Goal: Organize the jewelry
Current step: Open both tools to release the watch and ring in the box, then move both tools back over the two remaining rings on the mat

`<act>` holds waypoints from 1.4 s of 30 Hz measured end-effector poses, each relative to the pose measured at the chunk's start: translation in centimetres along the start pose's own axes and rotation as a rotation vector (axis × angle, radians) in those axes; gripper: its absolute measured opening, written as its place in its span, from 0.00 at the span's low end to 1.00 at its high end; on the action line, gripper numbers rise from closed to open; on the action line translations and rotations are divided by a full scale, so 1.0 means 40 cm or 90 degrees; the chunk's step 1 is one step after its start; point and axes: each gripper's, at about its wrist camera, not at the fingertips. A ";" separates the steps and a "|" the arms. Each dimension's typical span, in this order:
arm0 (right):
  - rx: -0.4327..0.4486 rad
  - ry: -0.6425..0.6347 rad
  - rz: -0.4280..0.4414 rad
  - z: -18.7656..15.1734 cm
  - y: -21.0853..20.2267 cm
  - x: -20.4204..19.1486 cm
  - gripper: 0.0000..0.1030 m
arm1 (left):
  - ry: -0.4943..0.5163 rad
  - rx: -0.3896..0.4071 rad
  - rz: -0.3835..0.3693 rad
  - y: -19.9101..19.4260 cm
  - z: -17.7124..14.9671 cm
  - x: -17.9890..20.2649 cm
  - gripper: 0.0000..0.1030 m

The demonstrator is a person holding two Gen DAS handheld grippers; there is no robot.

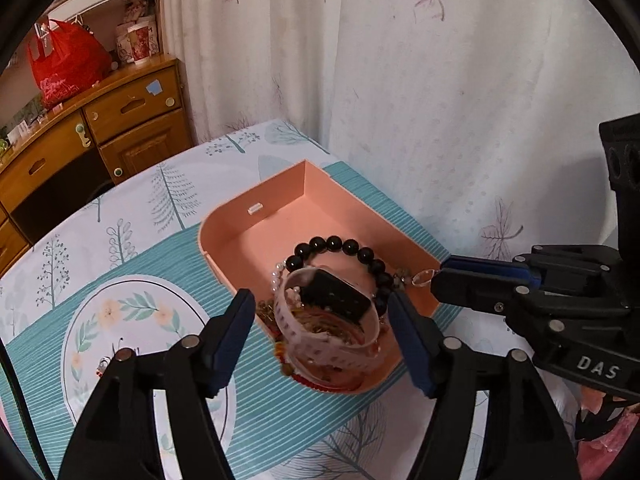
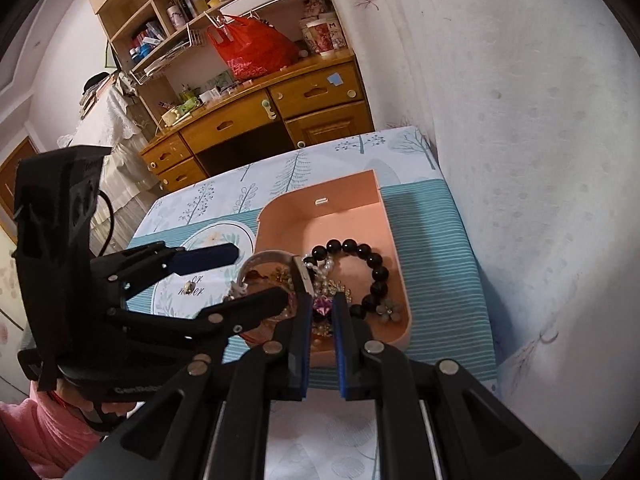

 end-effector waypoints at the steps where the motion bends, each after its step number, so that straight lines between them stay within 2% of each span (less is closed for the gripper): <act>1: 0.000 0.001 -0.004 -0.001 0.000 0.000 0.10 | -0.001 0.006 0.000 -0.009 0.001 -0.003 0.70; 7: 0.004 0.017 -0.012 0.003 -0.006 0.010 0.11 | -0.002 0.028 0.024 -0.049 0.009 -0.017 0.78; 9: 0.004 0.027 -0.012 0.003 -0.007 0.014 0.16 | -0.004 0.034 0.038 -0.063 0.010 -0.026 0.80; 11: 0.004 0.036 -0.013 0.004 -0.009 0.020 0.28 | -0.011 0.037 0.046 -0.076 0.012 -0.038 0.83; 13: 0.003 0.049 -0.014 0.005 -0.010 0.024 0.32 | -0.021 0.042 0.054 -0.092 0.012 -0.053 0.84; 20: -0.009 0.098 0.001 0.008 -0.009 0.040 0.33 | -0.081 0.037 0.082 -0.149 -0.001 -0.134 0.89; 29: -0.045 0.140 0.031 0.010 0.000 0.016 0.34 | -0.152 0.025 0.129 -0.213 -0.044 -0.266 0.90; 35: -0.071 0.126 0.101 0.028 0.004 -0.066 0.45 | -0.199 0.026 0.142 -0.240 -0.092 -0.352 0.90; 42: -0.076 0.045 0.095 0.088 0.048 -0.220 0.45 | -0.213 0.028 0.168 -0.234 -0.165 -0.414 0.90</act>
Point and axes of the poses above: each gripper's, at about its wrist camera, not at the fingertips, and y roughly the way its jaws point, x to its right, z to its top, and after that the axes turned 3 degrees about -x, right-handed
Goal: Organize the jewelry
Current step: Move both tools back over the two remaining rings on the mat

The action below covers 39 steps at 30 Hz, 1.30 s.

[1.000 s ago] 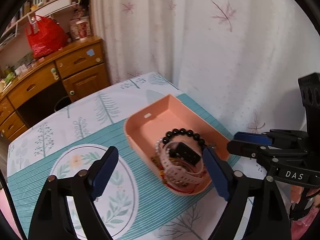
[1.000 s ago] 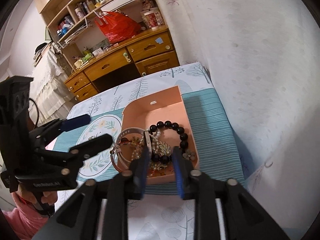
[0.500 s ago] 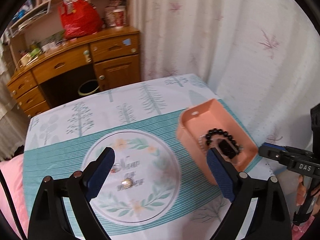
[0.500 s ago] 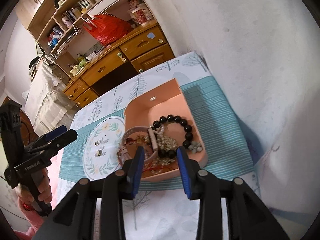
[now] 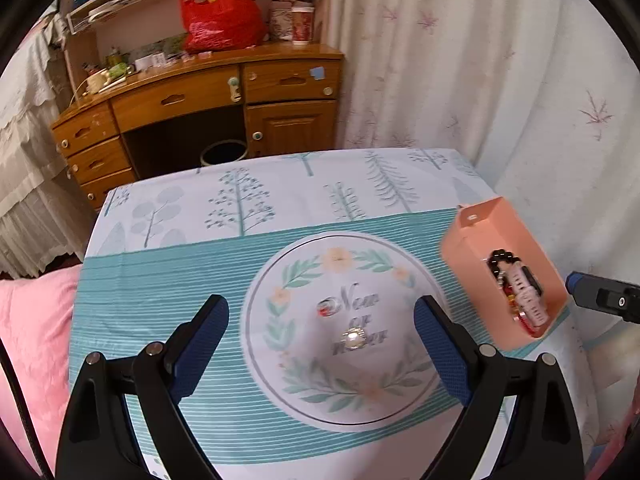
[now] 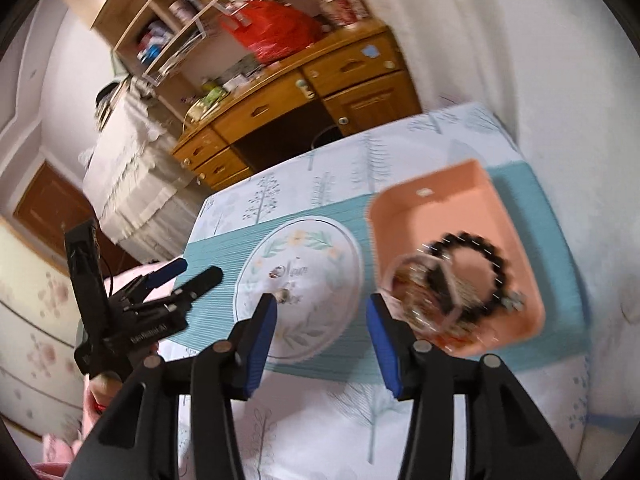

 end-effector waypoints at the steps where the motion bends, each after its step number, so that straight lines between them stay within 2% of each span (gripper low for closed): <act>1: -0.005 -0.009 -0.002 0.003 0.014 -0.012 0.45 | -0.008 -0.004 0.003 0.006 -0.004 -0.017 0.90; 5: -0.028 -0.032 0.007 -0.006 0.088 -0.055 0.45 | -0.041 -0.025 -0.007 0.026 0.003 -0.067 0.90; 9: -0.030 -0.078 -0.005 -0.027 0.160 -0.093 0.45 | -0.069 -0.084 -0.014 0.059 0.039 -0.096 0.90; 13: 0.000 -0.136 -0.012 -0.047 0.208 -0.125 0.45 | -0.080 -0.118 -0.020 0.093 0.071 -0.097 0.90; 19: 0.023 -0.215 -0.044 -0.086 0.266 -0.162 0.45 | -0.107 -0.184 -0.070 0.181 0.082 -0.078 0.90; 23: 0.033 -0.254 -0.058 -0.108 0.285 -0.184 0.45 | -0.117 -0.198 -0.074 0.218 0.070 -0.074 0.90; 27: 0.023 -0.256 -0.065 -0.116 0.305 -0.187 0.45 | -0.108 -0.194 -0.062 0.230 0.061 -0.072 0.89; 31: 0.010 -0.253 -0.072 -0.115 0.324 -0.189 0.45 | -0.102 -0.193 -0.073 0.236 0.055 -0.061 0.74; 33: 0.004 -0.251 -0.073 -0.109 0.337 -0.192 0.45 | -0.093 -0.194 -0.081 0.241 0.058 -0.058 0.73; 37: -0.008 -0.249 -0.076 -0.107 0.355 -0.196 0.42 | -0.084 -0.211 -0.078 0.255 0.049 -0.046 0.60; 39: -0.013 -0.248 -0.077 -0.109 0.365 -0.198 0.40 | -0.083 -0.215 -0.076 0.261 0.045 -0.047 0.57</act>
Point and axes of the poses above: each gripper's, at about its wrist camera, not at the fingertips, and y roughly the way its jaws point, x to its right, z to its top, and after that the axes turned 3 degrees about -x, right-handed
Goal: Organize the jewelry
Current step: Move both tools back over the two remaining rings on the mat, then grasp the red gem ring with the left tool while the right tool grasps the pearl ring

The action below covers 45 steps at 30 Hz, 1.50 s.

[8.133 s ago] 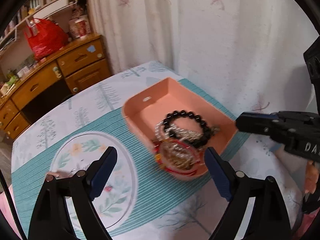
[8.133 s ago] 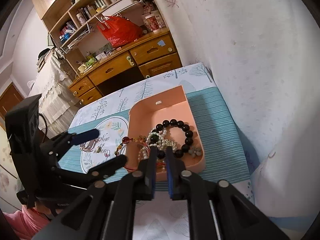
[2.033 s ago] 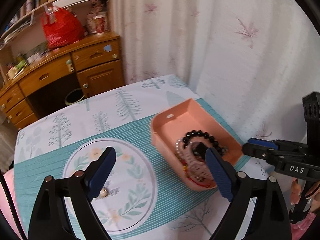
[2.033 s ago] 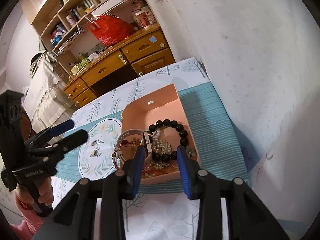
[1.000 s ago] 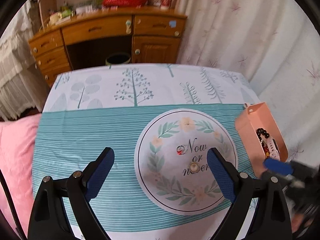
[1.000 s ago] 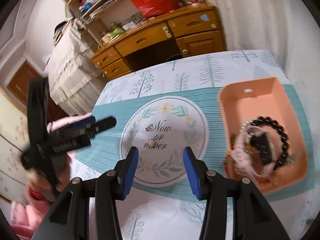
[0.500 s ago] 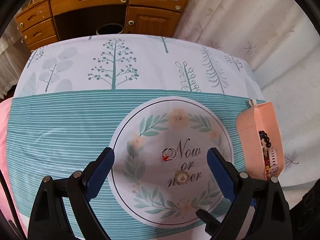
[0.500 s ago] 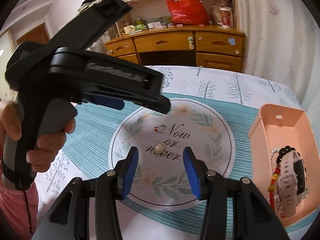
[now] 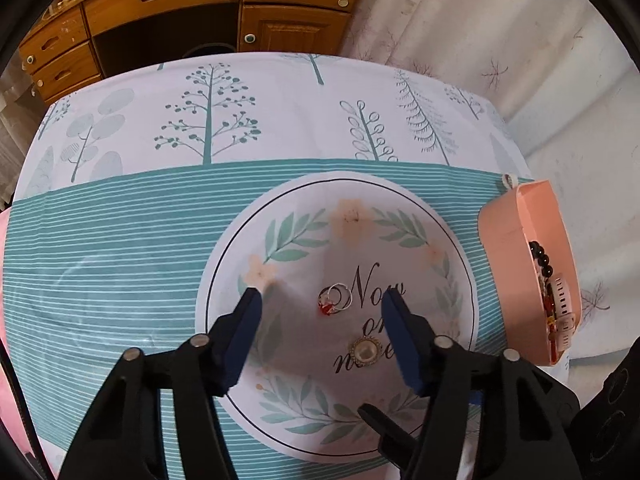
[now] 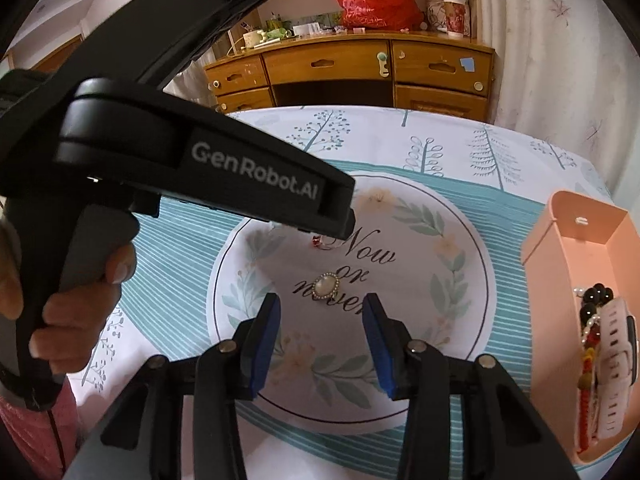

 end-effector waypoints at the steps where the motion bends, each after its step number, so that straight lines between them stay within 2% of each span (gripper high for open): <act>1: -0.004 0.001 0.001 0.000 0.005 -0.001 0.39 | -0.002 -0.002 0.002 0.004 0.001 -0.002 0.57; 4: -0.010 0.007 0.006 -0.002 0.015 -0.003 0.38 | -0.015 -0.007 -0.001 0.012 0.001 -0.015 0.48; 11: -0.012 0.002 0.001 -0.003 0.025 -0.015 0.37 | -0.025 0.001 -0.008 0.023 -0.001 -0.032 0.37; 19: -0.008 -0.002 -0.004 -0.001 0.027 -0.021 0.37 | 0.005 0.008 0.034 0.029 -0.003 -0.007 0.35; 25: -0.001 -0.001 -0.012 0.001 0.028 -0.020 0.25 | 0.043 0.021 0.091 0.038 -0.010 0.036 0.34; 29: 0.004 0.002 -0.011 0.004 0.030 -0.012 0.16 | 0.054 0.037 0.110 0.039 -0.015 0.049 0.10; 32: 0.007 -0.001 -0.014 0.005 0.031 -0.008 0.10 | 0.051 0.033 0.082 0.038 -0.015 0.048 0.06; 36: 0.008 0.010 -0.001 0.007 0.030 0.003 0.07 | 0.039 0.027 0.048 0.039 -0.016 0.039 0.05; 38: 0.008 0.013 0.002 0.006 0.029 0.007 0.02 | 0.022 0.019 0.011 0.036 -0.012 0.019 0.05; 41: 0.008 0.022 0.002 0.007 0.027 0.013 0.02 | -0.008 0.005 -0.052 0.036 -0.008 -0.013 0.04; 45: 0.008 0.031 0.008 0.013 0.028 0.021 0.02 | -0.034 0.003 -0.092 0.027 -0.004 -0.041 0.04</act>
Point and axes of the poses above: each gripper's, at about its wrist camera, not at the fingertips, and y roughly the way its jaws point, x to its right, z to its top, and after that the axes turned 3 degrees about -x, right-handed
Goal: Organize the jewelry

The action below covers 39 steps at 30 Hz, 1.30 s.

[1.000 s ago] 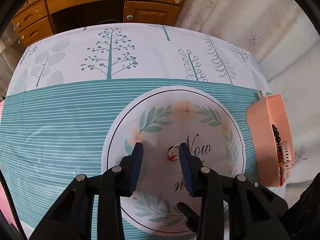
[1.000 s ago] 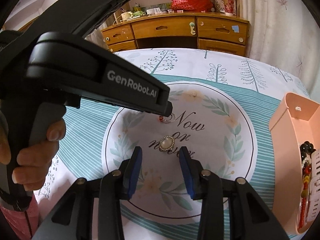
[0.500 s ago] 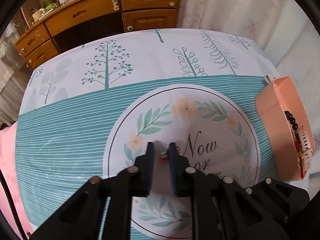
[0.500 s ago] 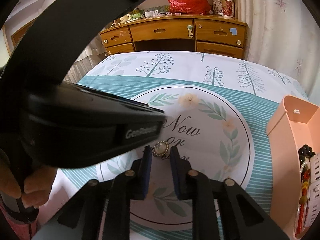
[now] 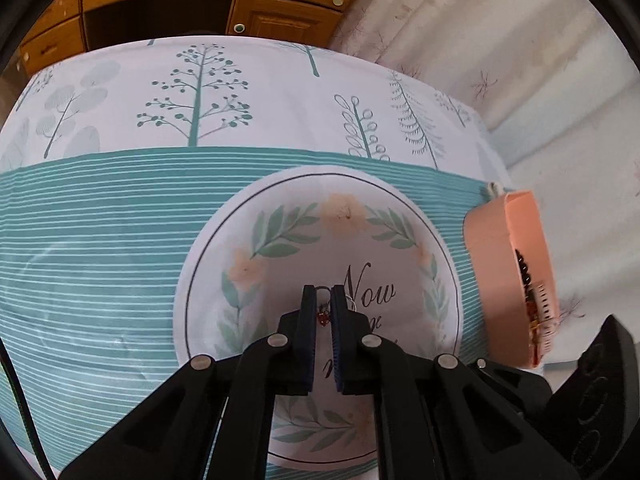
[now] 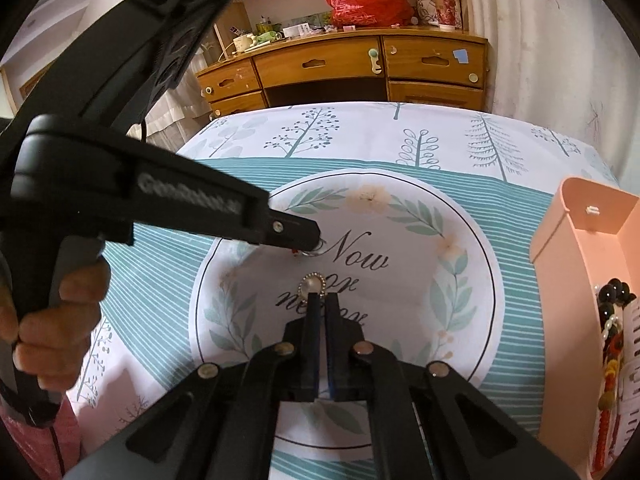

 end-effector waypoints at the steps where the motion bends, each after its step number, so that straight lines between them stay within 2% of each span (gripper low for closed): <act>1: -0.002 0.000 0.000 0.000 0.000 -0.001 0.02 | -0.004 0.003 0.000 -0.006 0.001 -0.005 0.04; 7: 0.001 -0.002 0.002 0.009 -0.004 -0.007 0.02 | -0.019 0.022 -0.016 -0.031 0.004 -0.021 0.04; 11: 0.002 -0.003 0.015 0.015 -0.004 -0.015 0.03 | -0.022 0.046 -0.003 -0.067 0.007 -0.034 0.04; 21: -0.013 -0.056 -0.045 0.027 0.025 -0.067 0.04 | -0.033 0.085 0.006 -0.141 0.007 -0.069 0.05; 24: -0.014 -0.061 -0.052 0.033 0.027 -0.073 0.11 | -0.042 0.092 0.007 -0.149 0.007 -0.078 0.05; 26: -0.015 -0.062 -0.067 0.035 0.030 -0.075 0.25 | -0.046 0.097 0.010 -0.157 0.007 -0.084 0.05; 27: -0.014 -0.062 -0.077 0.036 0.032 -0.075 0.27 | -0.048 0.099 0.010 -0.160 0.007 -0.087 0.05; 39: -0.002 -0.055 -0.095 0.052 0.047 -0.069 0.28 | -0.050 0.113 0.005 -0.176 0.004 -0.091 0.05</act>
Point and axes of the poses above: each gripper's, at about its wrist camera, not at the fingertips, and y roughly the way its jaws point, x to its right, z to its top, and after that the axes turned 3 degrees about -x, right-handed
